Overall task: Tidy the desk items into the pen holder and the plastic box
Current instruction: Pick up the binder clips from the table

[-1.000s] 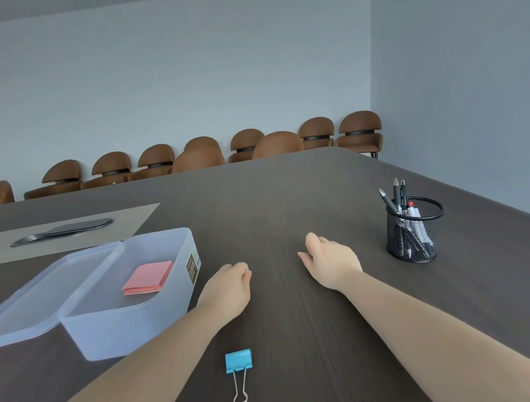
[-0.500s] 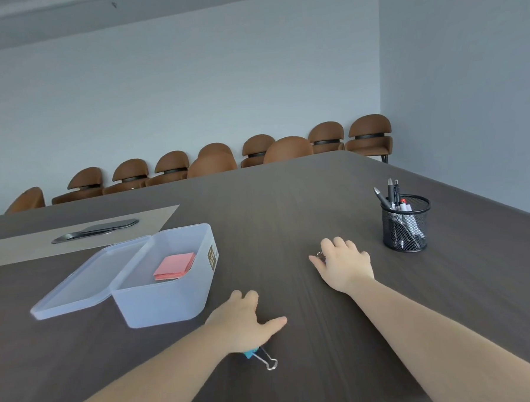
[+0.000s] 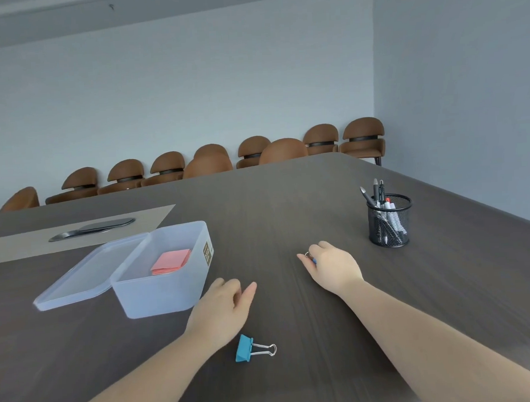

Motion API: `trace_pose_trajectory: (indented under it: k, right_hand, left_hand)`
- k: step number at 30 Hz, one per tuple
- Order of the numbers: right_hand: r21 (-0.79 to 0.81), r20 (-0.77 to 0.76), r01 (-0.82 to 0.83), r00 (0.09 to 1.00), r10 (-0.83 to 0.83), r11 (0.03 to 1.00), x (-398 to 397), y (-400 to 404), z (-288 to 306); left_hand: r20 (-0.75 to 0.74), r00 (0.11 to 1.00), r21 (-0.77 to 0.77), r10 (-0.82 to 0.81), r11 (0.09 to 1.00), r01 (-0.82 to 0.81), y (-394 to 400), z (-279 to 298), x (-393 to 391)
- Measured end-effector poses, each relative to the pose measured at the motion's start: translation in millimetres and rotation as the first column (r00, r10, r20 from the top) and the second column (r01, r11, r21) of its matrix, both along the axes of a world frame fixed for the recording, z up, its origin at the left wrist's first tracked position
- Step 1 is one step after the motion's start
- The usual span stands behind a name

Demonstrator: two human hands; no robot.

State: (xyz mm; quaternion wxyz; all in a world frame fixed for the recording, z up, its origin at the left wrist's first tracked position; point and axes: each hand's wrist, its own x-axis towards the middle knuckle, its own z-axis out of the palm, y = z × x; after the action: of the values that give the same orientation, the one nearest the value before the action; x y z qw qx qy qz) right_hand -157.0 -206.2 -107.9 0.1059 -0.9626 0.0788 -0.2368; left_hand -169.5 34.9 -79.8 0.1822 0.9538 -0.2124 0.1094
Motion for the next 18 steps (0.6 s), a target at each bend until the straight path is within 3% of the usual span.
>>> trace_pose_trajectory:
  k: [6, 12, 18]
  right_hand:
    - [0.049, 0.198, -0.051, 0.979, 0.04, 0.997, -9, 5, -1]
    - [0.06, 0.188, -0.067, 0.981, 0.054, 0.996, -18, 9, -1]
    - [0.032, 0.248, -0.078, 0.966, 0.068, 0.996, -25, 13, -1]
  left_hand:
    - [-0.014, 0.995, 0.208, -0.101, 0.973, 0.101, 9, -14, -30]
    - [0.184, 0.971, 0.273, -0.151, 0.957, 0.097, 8, -29, -32]
    - [0.428, 0.872, 0.224, -0.236, 0.963, 0.151, 11, -40, -28]
